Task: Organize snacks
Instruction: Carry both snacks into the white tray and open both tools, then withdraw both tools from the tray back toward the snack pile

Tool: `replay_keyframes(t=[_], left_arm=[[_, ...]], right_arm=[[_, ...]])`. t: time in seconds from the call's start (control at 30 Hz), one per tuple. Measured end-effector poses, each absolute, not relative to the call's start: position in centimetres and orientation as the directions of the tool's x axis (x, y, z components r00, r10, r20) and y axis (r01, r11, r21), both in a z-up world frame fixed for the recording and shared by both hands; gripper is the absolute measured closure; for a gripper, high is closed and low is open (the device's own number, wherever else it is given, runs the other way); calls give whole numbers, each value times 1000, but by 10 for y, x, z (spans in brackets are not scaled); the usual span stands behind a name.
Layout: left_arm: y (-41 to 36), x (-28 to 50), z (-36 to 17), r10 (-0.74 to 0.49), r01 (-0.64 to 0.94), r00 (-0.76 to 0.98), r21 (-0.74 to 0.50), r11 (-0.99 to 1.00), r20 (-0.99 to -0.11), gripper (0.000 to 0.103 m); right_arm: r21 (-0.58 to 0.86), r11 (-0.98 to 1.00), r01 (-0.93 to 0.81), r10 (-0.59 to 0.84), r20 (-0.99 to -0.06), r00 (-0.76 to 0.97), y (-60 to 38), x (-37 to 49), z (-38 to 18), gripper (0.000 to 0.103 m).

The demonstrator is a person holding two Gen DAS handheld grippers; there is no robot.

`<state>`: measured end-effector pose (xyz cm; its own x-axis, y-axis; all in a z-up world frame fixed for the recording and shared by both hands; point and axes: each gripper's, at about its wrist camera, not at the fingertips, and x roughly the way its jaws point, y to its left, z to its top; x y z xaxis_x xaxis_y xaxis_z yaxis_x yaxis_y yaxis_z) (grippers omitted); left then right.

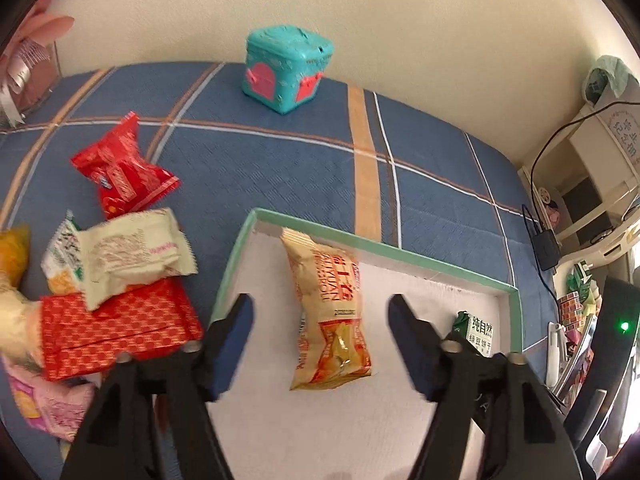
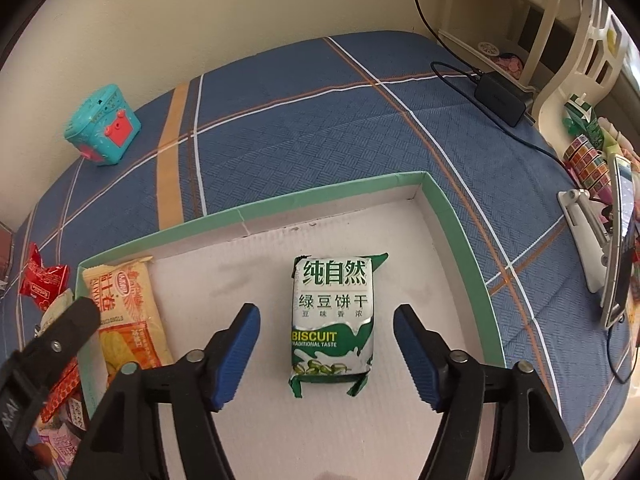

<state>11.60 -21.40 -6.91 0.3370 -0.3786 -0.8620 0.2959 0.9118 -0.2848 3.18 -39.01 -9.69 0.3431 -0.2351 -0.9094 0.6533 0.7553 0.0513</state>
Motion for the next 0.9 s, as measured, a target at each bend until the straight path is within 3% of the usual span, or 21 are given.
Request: replay_keyframes(t=[0.2,0.37,0.67,0.9], left_arm=[[-199,110,-55,-274,275,400,-170,946,-875,25],[-182,97,-45,-195,251,454,-84,964,-869,25],[-157,62,-26,-35,190,560,87,978,-828,25],[-136,41,-20,-10,159,579,101,982,-815,25]], right_arm=[[78,756,650,-208,-913,351,-380,17,-93,16],[86,771,631,-196,-910,364,-367,6,-88,0],[96,799,593,-170,-911,376,-342,-13,-82,0],[108,825,554,-160,-896,413,-318,-23,-65,0]])
